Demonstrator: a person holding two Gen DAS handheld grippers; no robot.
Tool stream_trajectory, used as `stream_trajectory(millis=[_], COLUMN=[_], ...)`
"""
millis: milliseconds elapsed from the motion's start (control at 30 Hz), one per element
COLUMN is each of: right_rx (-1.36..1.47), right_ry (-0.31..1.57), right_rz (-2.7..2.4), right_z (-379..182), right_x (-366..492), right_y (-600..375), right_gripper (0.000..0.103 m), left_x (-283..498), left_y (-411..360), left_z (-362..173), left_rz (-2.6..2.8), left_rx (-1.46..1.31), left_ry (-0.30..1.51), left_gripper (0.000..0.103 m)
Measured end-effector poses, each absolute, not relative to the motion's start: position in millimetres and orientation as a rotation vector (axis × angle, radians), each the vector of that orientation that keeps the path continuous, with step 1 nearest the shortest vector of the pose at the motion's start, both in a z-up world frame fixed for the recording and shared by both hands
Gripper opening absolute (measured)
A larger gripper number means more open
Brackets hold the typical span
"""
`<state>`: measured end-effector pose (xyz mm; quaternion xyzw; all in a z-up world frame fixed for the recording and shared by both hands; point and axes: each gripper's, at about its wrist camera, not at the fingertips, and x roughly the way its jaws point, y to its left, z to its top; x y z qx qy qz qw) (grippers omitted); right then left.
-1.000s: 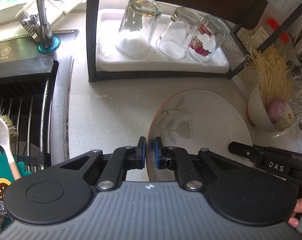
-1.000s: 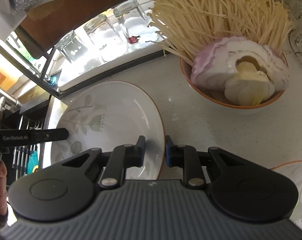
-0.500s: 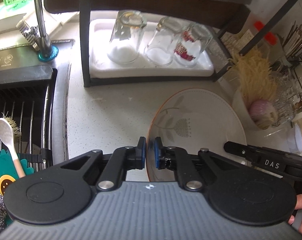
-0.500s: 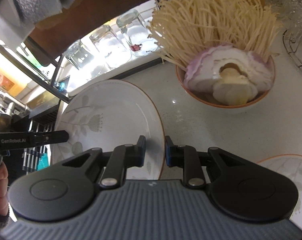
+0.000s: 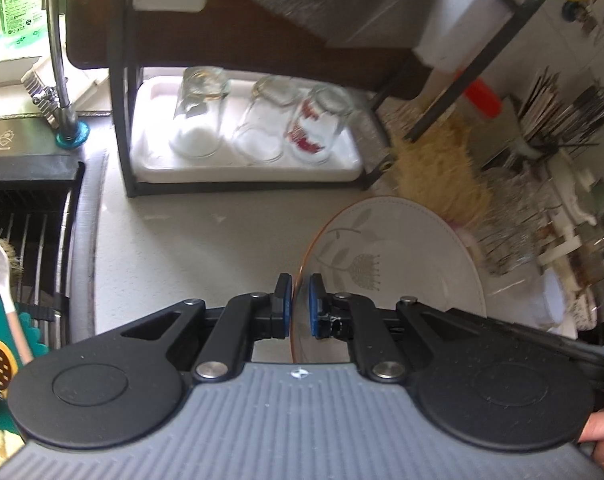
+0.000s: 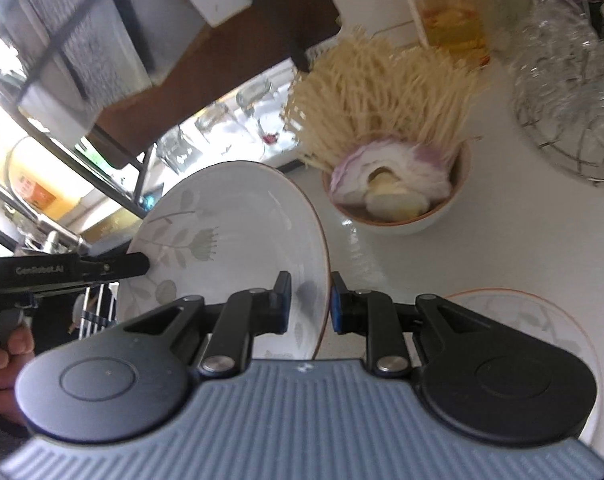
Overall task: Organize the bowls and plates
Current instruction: 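Lift the smaller plate with both grippers and carry it toward the stack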
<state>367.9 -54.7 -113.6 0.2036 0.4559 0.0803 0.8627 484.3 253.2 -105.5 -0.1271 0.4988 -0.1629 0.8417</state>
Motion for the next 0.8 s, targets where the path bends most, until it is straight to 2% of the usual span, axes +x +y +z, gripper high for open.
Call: stream_trajectory(millis=[267,800], right_rx=[0.477,0.456], right_ry=[0.954,0.928], right_rz=[0.186,0.113], right_z=[-95.6,-96.7], right_x=[343.2,288.2], right_y=[-88.8,-139.9], right_gripper=[0.023,0.023], left_x=[460.6,411.9], left_y=[224.6,159.4], left_z=[-89.6,-104.9], left_rz=[-0.374,-0.429], left_rx=[-0.256,-0.237], left_ry=[1.046,1.077], left_gripper=[0.01,0.01])
